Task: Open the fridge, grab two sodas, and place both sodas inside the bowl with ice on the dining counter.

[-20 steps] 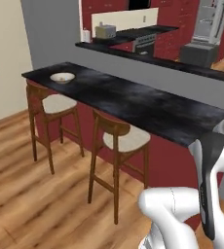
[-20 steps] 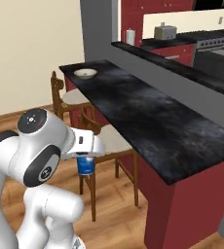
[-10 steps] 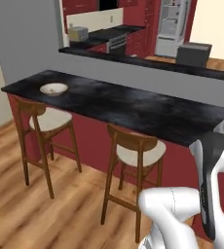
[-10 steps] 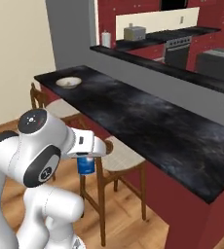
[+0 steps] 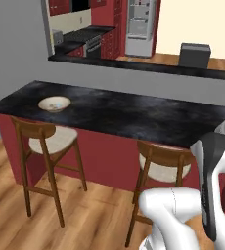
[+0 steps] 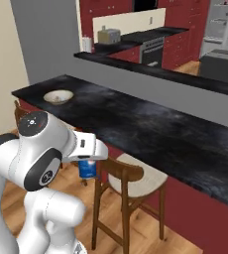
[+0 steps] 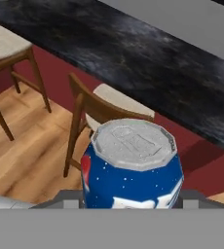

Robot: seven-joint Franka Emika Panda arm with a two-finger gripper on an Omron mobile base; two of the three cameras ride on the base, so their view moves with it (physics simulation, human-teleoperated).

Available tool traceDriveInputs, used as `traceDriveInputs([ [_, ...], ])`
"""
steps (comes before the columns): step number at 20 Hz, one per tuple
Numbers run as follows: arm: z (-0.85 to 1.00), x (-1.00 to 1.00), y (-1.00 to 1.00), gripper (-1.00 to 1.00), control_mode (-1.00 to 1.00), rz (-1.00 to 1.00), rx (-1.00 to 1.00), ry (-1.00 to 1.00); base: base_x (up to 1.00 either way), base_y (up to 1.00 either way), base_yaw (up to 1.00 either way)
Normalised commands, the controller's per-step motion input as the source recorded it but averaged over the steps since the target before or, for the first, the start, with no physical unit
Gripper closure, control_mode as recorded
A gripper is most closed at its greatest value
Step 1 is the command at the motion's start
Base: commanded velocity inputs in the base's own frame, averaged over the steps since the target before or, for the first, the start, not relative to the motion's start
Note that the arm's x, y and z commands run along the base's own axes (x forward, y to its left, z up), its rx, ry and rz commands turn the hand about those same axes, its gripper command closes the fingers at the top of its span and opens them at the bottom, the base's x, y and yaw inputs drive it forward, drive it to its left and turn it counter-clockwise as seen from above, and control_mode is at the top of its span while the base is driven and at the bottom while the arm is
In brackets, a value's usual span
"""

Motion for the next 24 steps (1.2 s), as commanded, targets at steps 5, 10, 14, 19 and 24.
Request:
traceDriveInputs([
  [5, 0.00, 0.00, 0.00, 1.00, 1.00, 0.00, 0.00, 0.00, 0.30, 1.00, -0.32],
  [10, 0.00, 0.00, 0.00, 1.00, 1.00, 0.00, 0.00, 0.00, 0.32, 1.00, -0.32],
  [14, 0.00, 0.00, 0.00, 1.00, 1.00, 0.00, 0.00, 0.00, 0.37, 1.00, -0.35],
  [19, 0.00, 0.00, 0.00, 1.00, 1.00, 0.00, 0.00, 0.00, 0.47, 0.96, -0.35],
  [24, 0.00, 0.00, 0.00, 1.00, 1.00, 0.00, 0.00, 0.00, 0.71, 0.55, -0.26],
])
